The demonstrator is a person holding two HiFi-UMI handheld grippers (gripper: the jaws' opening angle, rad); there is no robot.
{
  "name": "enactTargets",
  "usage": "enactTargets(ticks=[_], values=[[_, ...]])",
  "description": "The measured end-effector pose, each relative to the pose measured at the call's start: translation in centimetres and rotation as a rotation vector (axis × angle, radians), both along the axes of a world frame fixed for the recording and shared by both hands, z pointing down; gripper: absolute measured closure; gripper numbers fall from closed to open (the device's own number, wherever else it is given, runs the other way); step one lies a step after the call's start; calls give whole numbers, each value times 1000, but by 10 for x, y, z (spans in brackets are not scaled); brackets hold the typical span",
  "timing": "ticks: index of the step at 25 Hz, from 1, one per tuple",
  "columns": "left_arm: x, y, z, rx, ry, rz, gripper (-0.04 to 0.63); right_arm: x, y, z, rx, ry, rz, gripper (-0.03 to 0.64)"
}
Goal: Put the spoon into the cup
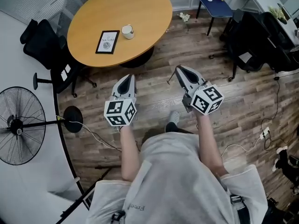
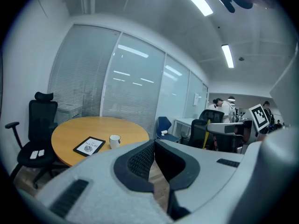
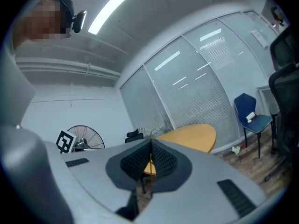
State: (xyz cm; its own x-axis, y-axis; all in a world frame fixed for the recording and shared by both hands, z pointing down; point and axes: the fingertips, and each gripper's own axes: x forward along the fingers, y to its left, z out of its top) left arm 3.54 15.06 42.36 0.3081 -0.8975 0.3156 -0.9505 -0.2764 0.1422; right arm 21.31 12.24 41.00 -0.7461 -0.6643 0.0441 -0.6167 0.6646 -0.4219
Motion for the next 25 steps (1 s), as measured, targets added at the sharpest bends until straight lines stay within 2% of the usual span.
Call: enactTargets(ticks=[5, 15, 20, 25], values=[[18, -14, 3, -6, -12, -12, 586, 16, -23, 12, -28, -16, -15, 614], [-12, -18, 25, -63, 0, -78, 586, 13, -51, 19, -44, -23, -51, 614], [-11, -49, 20, -40, -4, -47, 586, 16, -72, 14, -29, -19, -29, 614], [-17, -85, 4, 15, 28, -25, 586, 14, -101, 12, -26, 1, -4, 614]])
